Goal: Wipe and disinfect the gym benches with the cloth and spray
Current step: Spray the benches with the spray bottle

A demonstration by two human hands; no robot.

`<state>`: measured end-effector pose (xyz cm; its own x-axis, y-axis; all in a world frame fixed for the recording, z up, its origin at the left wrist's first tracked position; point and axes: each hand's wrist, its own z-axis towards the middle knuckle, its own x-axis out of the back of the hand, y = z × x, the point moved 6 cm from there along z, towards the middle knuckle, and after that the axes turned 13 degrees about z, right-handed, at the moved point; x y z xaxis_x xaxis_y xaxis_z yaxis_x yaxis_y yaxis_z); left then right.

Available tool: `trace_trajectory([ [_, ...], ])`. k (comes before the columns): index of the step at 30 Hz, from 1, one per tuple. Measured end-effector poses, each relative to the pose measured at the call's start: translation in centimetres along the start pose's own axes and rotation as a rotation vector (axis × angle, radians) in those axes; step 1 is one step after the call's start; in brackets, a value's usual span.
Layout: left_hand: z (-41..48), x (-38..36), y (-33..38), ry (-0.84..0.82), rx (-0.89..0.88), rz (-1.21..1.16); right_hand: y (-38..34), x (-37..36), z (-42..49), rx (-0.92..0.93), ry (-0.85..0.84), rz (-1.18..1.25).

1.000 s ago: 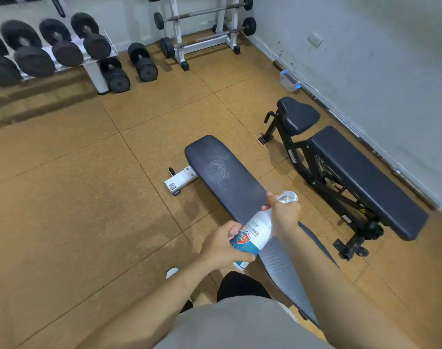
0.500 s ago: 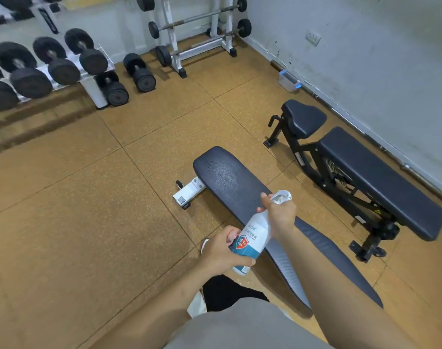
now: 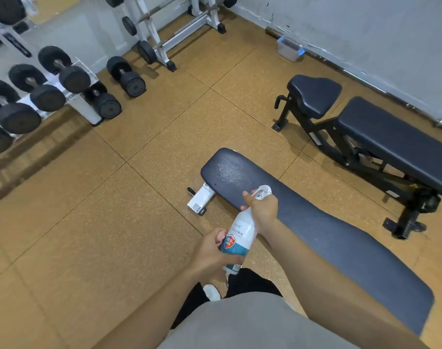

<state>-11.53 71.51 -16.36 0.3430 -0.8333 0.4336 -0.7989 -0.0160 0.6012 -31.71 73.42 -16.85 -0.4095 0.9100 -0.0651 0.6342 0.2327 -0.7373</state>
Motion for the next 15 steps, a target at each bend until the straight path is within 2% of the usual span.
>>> trace_trajectory([
  [3,0.9,1.4,-0.2,-0.033,-0.011,0.053,0.4,-1.0,0.4,-0.006,0.059,-0.036],
  [9,2.5,4.2,-1.5,-0.092,-0.070,0.108,0.5,-2.8,-0.4,-0.006,0.099,0.056],
  [15,2.9,7.5,-2.5,-0.225,-0.185,0.182,1.5,-3.5,-3.4,0.020,0.309,0.085],
])
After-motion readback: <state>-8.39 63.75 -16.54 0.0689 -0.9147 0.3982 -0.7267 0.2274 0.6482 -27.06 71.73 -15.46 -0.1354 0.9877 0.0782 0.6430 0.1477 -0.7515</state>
